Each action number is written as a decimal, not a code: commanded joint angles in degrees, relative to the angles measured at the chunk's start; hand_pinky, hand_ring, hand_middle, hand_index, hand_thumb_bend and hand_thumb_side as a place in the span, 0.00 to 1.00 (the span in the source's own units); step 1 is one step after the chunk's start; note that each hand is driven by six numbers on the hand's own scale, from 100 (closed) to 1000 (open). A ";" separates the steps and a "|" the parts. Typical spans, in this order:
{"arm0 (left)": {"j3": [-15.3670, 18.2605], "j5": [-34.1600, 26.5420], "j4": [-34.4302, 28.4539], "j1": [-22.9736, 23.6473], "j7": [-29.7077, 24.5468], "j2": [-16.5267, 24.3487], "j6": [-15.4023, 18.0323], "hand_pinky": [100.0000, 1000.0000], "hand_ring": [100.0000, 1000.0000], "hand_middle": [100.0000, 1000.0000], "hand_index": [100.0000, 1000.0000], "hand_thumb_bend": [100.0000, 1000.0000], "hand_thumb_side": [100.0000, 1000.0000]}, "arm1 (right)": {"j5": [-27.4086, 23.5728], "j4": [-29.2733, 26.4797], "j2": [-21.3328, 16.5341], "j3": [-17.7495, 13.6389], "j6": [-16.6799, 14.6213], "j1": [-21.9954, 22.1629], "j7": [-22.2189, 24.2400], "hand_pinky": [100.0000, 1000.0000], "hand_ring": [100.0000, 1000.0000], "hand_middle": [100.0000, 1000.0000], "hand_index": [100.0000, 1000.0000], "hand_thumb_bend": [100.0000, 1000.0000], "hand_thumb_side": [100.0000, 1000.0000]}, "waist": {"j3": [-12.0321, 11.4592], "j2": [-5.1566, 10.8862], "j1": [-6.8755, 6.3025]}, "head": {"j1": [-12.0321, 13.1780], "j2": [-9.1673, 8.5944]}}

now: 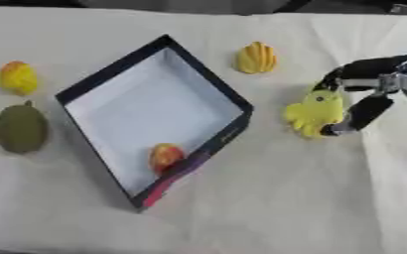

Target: Pick up objects on the table and place them in the box.

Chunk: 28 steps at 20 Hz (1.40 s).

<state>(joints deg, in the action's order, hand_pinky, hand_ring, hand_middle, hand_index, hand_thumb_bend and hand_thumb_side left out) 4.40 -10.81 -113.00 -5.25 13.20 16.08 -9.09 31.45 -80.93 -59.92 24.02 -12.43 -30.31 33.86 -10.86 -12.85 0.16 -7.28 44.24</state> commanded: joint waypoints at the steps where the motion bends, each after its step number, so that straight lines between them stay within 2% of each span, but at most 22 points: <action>1: 0.24 0.13 -0.86 -0.72 -0.05 0.67 0.05 0.87 0.70 0.71 0.81 0.04 0.93 | -0.83 -0.04 -0.96 -0.37 0.98 -0.63 -3.50 0.83 0.70 0.53 0.68 0.15 0.39 | 0.37 0.14 0.20 | 0.00 -0.12; 2: 0.24 0.10 -0.84 -0.74 -0.03 0.66 0.03 0.87 0.70 0.71 0.81 0.04 0.93 | -1.94 -0.30 -0.89 -0.42 2.09 -0.54 -5.84 0.83 0.70 0.53 0.68 0.15 0.39 | 0.51 0.22 0.26 | 0.03 -0.12; 3: 0.23 0.07 -0.82 -0.76 -0.03 0.65 0.01 0.87 0.70 0.71 0.81 0.04 0.93 | -3.14 -0.66 -0.89 -0.47 3.22 -0.41 -8.12 0.82 0.65 0.46 0.61 0.00 0.31 | 0.66 0.29 0.30 | 0.05 -0.12; 6: 0.24 0.00 -0.80 -0.83 -0.03 0.68 -0.02 0.87 0.70 0.71 0.81 0.04 0.93 | -7.35 -3.75 -1.62 -0.81 6.12 0.53 -15.23 0.80 0.61 0.41 0.56 0.00 0.24 | 1.23 0.52 0.42 | 0.18 -0.12; 8: 0.28 -0.04 -0.80 -0.83 0.00 0.73 -0.01 0.87 0.69 0.71 0.81 0.04 0.93 | -9.43 -7.18 -2.73 -1.35 6.81 1.44 -17.59 0.80 0.60 0.40 0.55 0.00 0.22 | 1.49 0.70 0.51 | 0.27 -0.12; 15: 0.41 -0.08 -0.85 -0.58 0.13 0.97 0.02 0.87 0.69 0.71 0.81 0.04 0.93 | -12.82 -22.87 -7.36 -6.69 7.68 2.95 -18.69 0.79 0.59 0.42 0.55 0.00 0.20 | 2.09 1.23 0.71 | 0.64 -0.12; 19: 0.33 -0.06 -0.80 -0.43 0.07 1.09 -0.01 0.87 0.69 0.71 0.81 0.04 0.93 | -14.10 -29.60 -8.30 -7.51 8.49 0.48 -18.43 0.79 0.60 0.42 0.56 0.00 0.21 | 2.06 1.37 0.78 | 0.66 -0.12; 23: 0.12 -0.07 -0.73 -0.31 -0.17 1.27 -0.05 0.87 0.69 0.71 0.81 0.04 0.93 | -15.21 -33.22 -6.50 -3.87 9.05 -6.55 -15.19 0.78 0.60 0.42 0.56 0.00 0.23 | 1.85 1.64 0.82 | 0.34 -0.12; 25: -0.01 -0.09 -0.69 -0.22 -0.31 1.37 -0.06 0.87 0.69 0.71 0.81 0.04 0.93 | -15.36 -33.04 -3.69 -0.24 9.39 -12.04 -12.12 0.78 0.59 0.42 0.56 0.00 0.25 | 1.66 1.85 0.83 | 0.07 -0.12; 28: -0.02 -0.08 -0.62 0.01 -0.36 1.43 -0.04 0.87 0.69 0.71 0.81 0.04 0.93 | -14.41 -29.02 2.65 5.65 11.03 -20.44 -7.81 0.77 0.59 0.43 0.56 0.00 0.24 | 1.78 2.10 0.78 | 0.04 -0.12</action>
<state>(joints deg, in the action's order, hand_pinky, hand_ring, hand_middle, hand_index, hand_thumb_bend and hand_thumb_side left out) 4.37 -10.82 -112.99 -5.04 13.06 16.14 -9.21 16.86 -110.96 -58.48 28.26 -1.90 -49.48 24.42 -9.10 -12.70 0.23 -7.08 44.24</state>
